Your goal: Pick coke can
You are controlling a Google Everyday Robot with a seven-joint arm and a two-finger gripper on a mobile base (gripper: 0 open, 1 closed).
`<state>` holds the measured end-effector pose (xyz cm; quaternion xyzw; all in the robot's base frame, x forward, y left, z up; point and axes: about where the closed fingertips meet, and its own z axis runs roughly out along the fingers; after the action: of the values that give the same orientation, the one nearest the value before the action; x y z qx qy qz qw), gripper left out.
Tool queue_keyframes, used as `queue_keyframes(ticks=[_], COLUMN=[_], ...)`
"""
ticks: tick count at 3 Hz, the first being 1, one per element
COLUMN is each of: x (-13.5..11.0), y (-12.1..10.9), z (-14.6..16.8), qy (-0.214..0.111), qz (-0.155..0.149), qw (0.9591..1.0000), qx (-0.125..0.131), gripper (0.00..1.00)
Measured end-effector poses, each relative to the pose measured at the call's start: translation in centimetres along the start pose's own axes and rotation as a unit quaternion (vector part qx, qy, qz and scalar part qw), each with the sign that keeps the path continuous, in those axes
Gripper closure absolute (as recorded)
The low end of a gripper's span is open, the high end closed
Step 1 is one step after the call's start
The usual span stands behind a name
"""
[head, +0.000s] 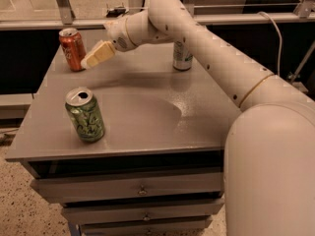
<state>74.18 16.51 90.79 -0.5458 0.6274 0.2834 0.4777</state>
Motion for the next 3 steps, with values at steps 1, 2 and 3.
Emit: queue_keyframes(ticks=[1,2,3], x=[-1.6,-2.3,-2.5], y=[0.5,0.9,1.3], z=[3.8,6.0,8.1], qy=[-0.04,-0.055,-0.058], qz=[0.017,0.022,0.024], qw=[0.9989,0.9978,0.9971], qx=[-0.02,-0.031,-0.042], gripper=[0.0,0.0,0.23])
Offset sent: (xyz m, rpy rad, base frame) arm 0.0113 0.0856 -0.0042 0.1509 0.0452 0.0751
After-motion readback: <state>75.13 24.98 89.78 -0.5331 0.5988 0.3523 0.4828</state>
